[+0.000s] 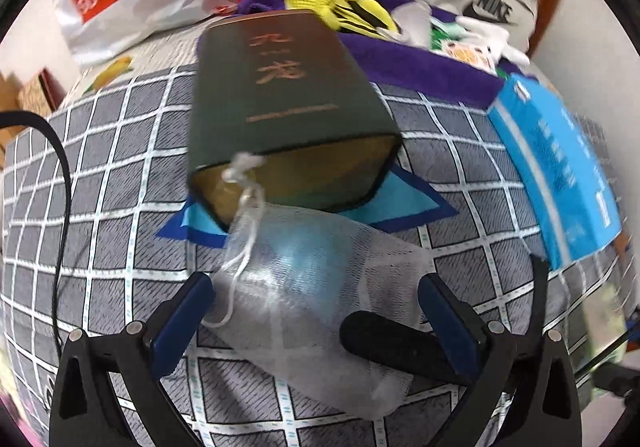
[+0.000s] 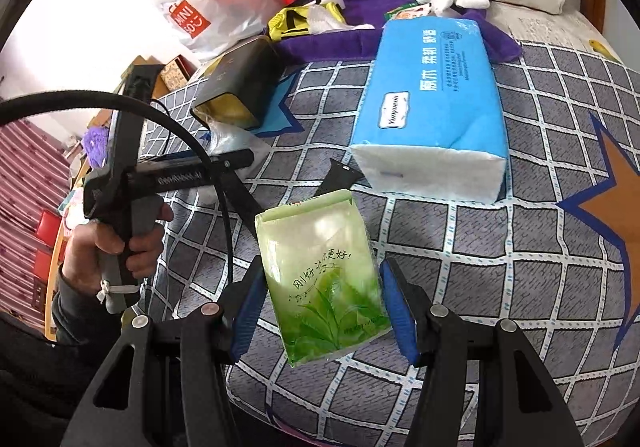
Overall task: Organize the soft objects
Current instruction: 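Pull the white mesh bag from beside the green tin with the left gripper, then lift the mesh bag with the left gripper while the right gripper holds the tea packet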
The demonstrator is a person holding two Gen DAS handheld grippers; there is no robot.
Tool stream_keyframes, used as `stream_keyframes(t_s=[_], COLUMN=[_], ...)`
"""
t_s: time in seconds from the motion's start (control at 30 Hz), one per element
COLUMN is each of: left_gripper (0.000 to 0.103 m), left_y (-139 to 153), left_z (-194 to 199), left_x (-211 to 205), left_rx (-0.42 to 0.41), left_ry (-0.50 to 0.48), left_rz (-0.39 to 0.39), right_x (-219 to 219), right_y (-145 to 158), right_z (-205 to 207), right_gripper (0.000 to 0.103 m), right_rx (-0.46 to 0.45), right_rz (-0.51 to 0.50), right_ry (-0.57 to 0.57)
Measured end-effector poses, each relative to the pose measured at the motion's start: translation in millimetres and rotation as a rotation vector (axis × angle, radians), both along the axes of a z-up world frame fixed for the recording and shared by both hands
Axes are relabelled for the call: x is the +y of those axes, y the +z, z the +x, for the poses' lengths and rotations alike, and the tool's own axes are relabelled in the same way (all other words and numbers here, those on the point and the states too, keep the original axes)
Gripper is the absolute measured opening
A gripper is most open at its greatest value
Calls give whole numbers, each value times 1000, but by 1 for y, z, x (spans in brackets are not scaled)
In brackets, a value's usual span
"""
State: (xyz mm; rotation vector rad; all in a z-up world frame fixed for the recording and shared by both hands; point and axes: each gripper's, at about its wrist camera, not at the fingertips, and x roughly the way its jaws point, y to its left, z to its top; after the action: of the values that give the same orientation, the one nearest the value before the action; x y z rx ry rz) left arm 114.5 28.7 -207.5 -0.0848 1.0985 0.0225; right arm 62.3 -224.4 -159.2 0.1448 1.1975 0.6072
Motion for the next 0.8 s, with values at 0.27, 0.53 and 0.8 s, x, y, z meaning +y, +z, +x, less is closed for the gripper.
stream_keyframes(t_s=[0.27,0.53,0.8], left_gripper=[103,72,22], left_y=[-4,1,14], left_z=[8,-1,-16], left_x=[-20,-16,13], left_rx=[13,-16,-26], left_ry=[-47,-56,-34], left_rz=[81,79,24], right_x=[-5,-13,-16], right_y=[1,10,19], right_z=[0,-7,-15], right_gripper=[56,56,56], right_rx=[4,-14,-43], right_rz=[40,67,79], right_ry=[-9,-20,-27])
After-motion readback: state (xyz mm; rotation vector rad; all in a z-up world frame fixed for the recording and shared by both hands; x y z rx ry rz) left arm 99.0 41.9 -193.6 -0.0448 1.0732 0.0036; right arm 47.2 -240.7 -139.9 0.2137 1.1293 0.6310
